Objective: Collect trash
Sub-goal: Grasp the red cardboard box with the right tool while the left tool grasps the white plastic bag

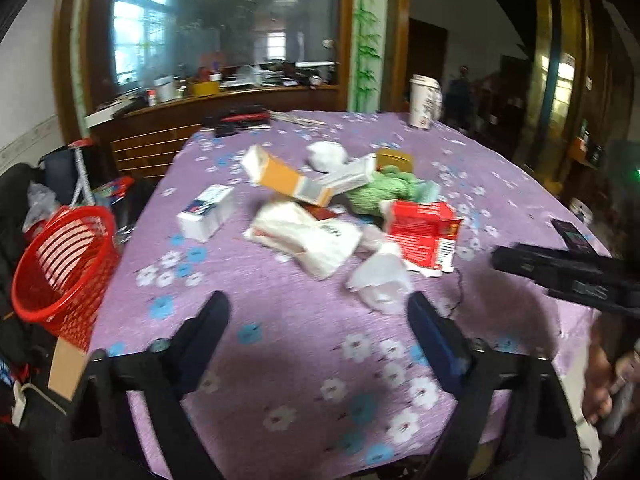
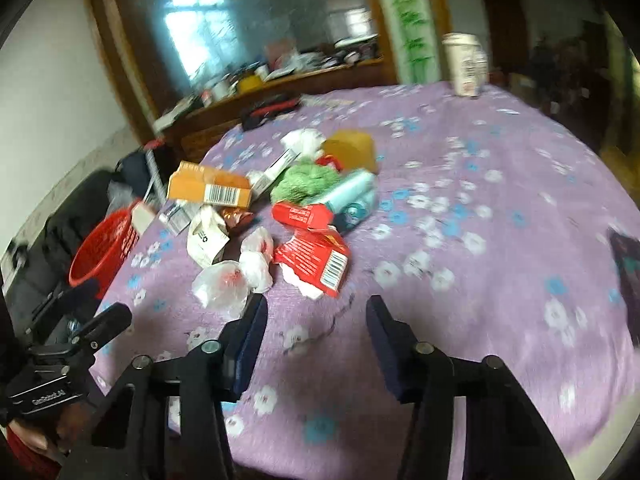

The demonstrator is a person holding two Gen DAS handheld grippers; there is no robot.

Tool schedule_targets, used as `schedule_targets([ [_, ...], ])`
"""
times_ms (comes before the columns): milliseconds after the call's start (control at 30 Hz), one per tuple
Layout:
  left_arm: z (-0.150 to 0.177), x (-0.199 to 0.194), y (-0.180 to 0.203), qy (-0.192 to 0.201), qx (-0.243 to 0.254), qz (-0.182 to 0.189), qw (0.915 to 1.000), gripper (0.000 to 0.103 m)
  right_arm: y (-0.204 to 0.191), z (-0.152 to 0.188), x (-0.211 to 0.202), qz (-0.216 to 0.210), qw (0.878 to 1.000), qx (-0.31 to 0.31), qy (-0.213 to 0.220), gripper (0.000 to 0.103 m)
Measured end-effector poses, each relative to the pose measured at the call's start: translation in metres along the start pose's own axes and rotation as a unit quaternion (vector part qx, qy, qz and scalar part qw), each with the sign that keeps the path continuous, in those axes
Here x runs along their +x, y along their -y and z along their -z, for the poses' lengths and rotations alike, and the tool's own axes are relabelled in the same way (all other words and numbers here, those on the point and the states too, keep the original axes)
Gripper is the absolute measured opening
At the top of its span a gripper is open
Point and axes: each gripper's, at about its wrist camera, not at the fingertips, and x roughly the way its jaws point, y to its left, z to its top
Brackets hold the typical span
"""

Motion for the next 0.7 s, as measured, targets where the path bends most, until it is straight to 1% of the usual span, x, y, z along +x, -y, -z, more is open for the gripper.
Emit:
schedule_targets([
  [33, -0.002, 0.003, 0.004, -0.005, 0.005, 0.008, 0.9999, 0.08, 0.0, -0.007, 0.011, 0.005, 1.0, -0.015, -0.009, 0.052],
  [100, -0.005, 0.008, 0.008, -0.013, 0.008, 0.022, 0.9996, 0.08, 0.003, -0.017, 0.028, 0.016, 0.999, -0.026, -0.016, 0.052],
  [167, -0.007, 0.013, 0.013, -0.019, 0.012, 0.031, 0.9993, 0.08, 0.002, -0.026, 0.046, 0.008, 0.998, -0.045, -0.03, 0.052],
  [200, -0.008, 0.016, 0.015, -0.023, 0.017, 0.037, 0.9989, 0.08, 0.002, -0.029, 0.052, 0.012, 0.998, -0.052, -0.031, 0.052],
  [233, -0.008, 0.019, 0.017, -0.026, 0.021, 0.038, 0.9987, 0.08, 0.002, -0.033, 0.06, 0.015, 0.997, -0.061, -0.038, 0.052],
  [300, -0.011, 0.024, 0.02, -0.033, 0.028, 0.04, 0.9983, 0.08, -0.002, -0.036, 0.069, 0.007, 0.996, -0.073, -0.047, 0.051],
  [333, -0.012, 0.028, 0.022, -0.036, 0.032, 0.042, 0.998, 0.08, -0.004, -0.037, 0.073, 0.008, 0.996, -0.078, -0.046, 0.049],
  [367, -0.014, 0.03, 0.022, -0.038, 0.034, 0.043, 0.9978, 0.08, -0.006, -0.038, 0.076, 0.006, 0.995, -0.084, -0.048, 0.033],
  [400, -0.015, 0.034, 0.024, -0.041, 0.037, 0.044, 0.9975, 0.08, -0.008, -0.037, 0.079, 0.003, 0.994, -0.091, -0.054, 0.023],
  [433, -0.017, 0.037, 0.025, -0.043, 0.039, 0.045, 0.9973, 0.08, -0.011, -0.035, 0.078, 0.002, 0.994, -0.095, -0.054, 0.016],
  [500, -0.018, 0.044, 0.029, -0.047, 0.044, 0.048, 0.9968, 0.08, -0.015, -0.03, 0.072, 0.01, 0.994, -0.102, -0.045, 0.008],
  [700, -0.02, 0.067, 0.037, -0.062, 0.057, 0.048, 0.9953, 0.08, -0.004, -0.02, 0.039, 0.022, 0.998, -0.065, -0.01, 0.007],
])
